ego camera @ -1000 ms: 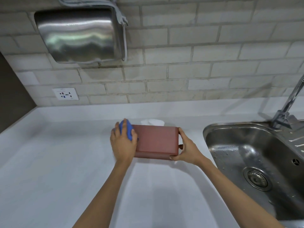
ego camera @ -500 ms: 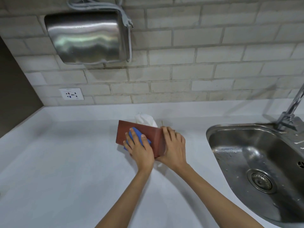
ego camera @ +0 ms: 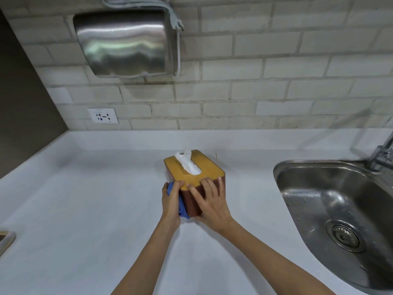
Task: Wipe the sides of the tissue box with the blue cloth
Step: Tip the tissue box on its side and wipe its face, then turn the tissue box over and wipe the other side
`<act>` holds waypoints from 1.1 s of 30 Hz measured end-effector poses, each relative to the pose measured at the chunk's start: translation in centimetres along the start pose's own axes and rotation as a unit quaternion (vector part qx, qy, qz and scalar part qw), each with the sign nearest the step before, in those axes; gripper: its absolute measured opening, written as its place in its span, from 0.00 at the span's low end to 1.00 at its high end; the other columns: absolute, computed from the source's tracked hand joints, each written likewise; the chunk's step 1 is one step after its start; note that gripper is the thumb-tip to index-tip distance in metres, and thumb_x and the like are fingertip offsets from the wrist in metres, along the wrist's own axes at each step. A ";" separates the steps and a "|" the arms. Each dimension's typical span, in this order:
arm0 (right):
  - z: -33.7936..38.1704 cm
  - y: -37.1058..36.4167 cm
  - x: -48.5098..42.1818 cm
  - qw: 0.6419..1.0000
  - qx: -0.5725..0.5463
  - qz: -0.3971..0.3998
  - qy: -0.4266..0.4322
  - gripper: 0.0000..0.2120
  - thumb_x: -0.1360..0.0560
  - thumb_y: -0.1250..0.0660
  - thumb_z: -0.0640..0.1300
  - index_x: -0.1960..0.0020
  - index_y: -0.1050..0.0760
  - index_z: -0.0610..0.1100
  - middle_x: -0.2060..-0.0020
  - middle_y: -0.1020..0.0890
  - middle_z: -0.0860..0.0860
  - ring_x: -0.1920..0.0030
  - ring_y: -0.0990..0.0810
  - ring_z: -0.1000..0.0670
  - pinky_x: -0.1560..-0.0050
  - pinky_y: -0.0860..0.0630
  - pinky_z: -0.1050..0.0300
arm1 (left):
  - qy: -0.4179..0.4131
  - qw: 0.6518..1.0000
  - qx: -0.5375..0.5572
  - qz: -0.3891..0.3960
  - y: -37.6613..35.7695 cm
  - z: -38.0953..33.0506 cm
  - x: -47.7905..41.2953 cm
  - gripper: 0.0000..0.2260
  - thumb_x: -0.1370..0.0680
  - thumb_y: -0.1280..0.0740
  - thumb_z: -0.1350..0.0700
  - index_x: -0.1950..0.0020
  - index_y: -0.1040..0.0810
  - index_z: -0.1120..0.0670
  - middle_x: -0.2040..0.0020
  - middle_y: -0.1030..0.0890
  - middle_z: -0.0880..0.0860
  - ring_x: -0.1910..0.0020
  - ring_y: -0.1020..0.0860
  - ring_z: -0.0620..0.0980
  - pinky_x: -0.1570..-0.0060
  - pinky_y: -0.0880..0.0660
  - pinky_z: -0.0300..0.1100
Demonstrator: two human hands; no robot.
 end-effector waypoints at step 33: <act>-11.3 -2.1 -6.4 0.857 -0.336 0.161 -0.356 0.11 0.25 0.35 0.46 0.48 0.20 0.40 0.50 0.18 0.43 0.47 0.20 0.44 0.42 0.28 0.52 | -0.097 0.976 -0.171 -0.099 2.1 -3.1 -3.1 0.06 0.23 0.37 0.61 0.51 0.27 0.64 0.59 0.21 0.60 0.56 0.24 0.60 0.52 0.26 0.51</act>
Point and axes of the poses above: each hand's wrist, its own x-axis away from the middle knuckle, its own y-axis out of the back of the hand, z = x × y, the point moved 3 cm from there along -x, towards the middle knuckle
